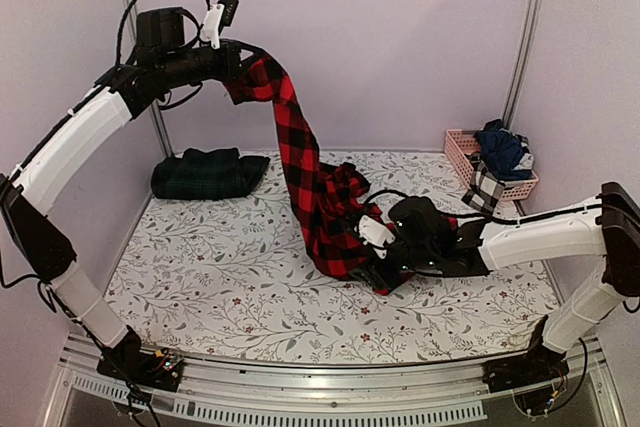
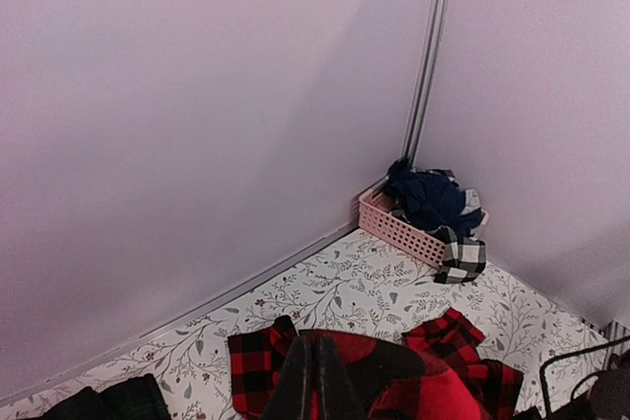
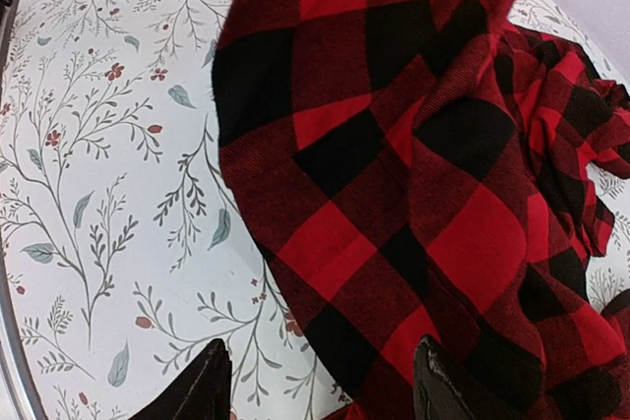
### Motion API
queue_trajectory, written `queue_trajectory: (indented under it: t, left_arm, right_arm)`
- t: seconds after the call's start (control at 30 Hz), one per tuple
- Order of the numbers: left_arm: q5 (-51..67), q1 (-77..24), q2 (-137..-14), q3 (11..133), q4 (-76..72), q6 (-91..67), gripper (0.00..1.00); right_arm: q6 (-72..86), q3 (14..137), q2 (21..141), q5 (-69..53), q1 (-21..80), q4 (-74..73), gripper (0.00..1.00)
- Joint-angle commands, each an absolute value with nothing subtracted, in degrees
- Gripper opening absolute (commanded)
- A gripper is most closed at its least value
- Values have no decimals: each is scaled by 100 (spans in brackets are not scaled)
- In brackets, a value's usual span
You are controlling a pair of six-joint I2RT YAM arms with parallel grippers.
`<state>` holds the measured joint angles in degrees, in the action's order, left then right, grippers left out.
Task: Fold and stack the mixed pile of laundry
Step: Flatten out the crumpled T-shirt at the center of the board.
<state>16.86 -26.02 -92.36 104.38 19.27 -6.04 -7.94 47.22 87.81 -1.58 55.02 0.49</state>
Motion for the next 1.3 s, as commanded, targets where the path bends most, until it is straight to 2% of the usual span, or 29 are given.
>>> queue_trajectory:
  t: [0.0,0.2,0.4,0.47,0.57,0.67,0.73,0.77,1.03,1.27]
  left_arm:
    - [1537,-2604,-9387,10815,2118,-637,0]
    - [1512,-2602,-9415,10974,2188,-651,0]
    - [1511,-2599,-9404,10993,2206,-651,0]
    - [1503,-2597,-9394,10995,2206,-642,0]
    - [1459,-2600,-9385,11041,2254,-629,0]
    - [1371,-2602,-9406,11118,2300,-597,0]
    - [1315,-2601,-9435,11171,2311,-577,0]
    - [1301,-2598,-9480,11212,2318,-572,0]
    - [1354,-2654,-10740,12327,2446,-389,0]
    - [1447,-3388,-12607,13981,2977,-18,0]
  right_arm:
    - [-1034,5026,9378,430,5954,952,63]
    - [-1096,5418,10314,1142,6240,1290,71]
    - [-1164,5669,10926,1928,6310,1478,71]
    - [-1186,5733,11088,2271,6311,1497,65]
    - [-1230,5790,11294,2545,6311,1494,50]
    - [-1289,5755,11288,2318,6344,1486,23]
    - [-1444,5661,11077,2008,6453,1527,6]
    - [-1475,5607,10825,1774,6512,1544,1]
    - [-1809,5218,8254,137,6881,1089,0]
    - [-1818,4898,6339,462,6860,212,0]
